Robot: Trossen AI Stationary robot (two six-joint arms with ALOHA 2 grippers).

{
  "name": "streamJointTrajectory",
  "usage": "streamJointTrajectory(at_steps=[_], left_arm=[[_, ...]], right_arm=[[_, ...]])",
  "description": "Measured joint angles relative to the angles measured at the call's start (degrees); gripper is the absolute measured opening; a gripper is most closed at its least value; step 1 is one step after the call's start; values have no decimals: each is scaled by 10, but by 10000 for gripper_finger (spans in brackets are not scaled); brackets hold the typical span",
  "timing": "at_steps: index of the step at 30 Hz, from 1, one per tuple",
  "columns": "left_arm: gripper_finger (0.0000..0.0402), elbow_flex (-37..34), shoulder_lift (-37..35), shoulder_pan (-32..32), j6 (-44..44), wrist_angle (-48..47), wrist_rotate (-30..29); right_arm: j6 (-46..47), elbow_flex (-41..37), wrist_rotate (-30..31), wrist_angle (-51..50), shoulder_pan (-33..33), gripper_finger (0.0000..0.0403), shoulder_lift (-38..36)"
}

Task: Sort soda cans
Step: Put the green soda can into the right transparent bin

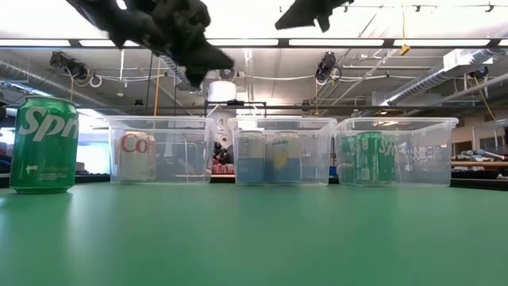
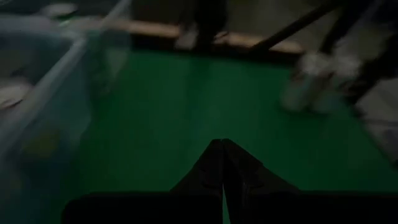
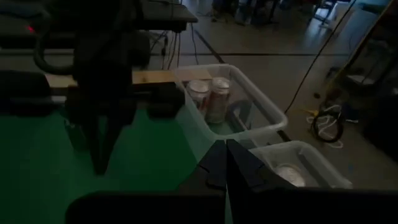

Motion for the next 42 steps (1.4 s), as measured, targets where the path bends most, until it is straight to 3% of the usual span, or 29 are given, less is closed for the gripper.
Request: streamJointTrajectory(at_steps=[6,15,27,34,42], left_arm=[[0,5,-101,-32,-16,-194,-89],[0,58,-166,-99,-148,-505,-178],[4,192,-165,-138,-331,-810,-171],[50,200,-163,-139,-391,-855,-126],[170,200,-125,-139,-396,-840,-87]], right_arm=[[39,-83,-58,131,6,0,24],[42,-99,-61,241,49,0,96],[40,-99,-63,263,66,0,116],[32,-99,-63,263,65,0,116],[24,-99,-63,262,65,0,116]])
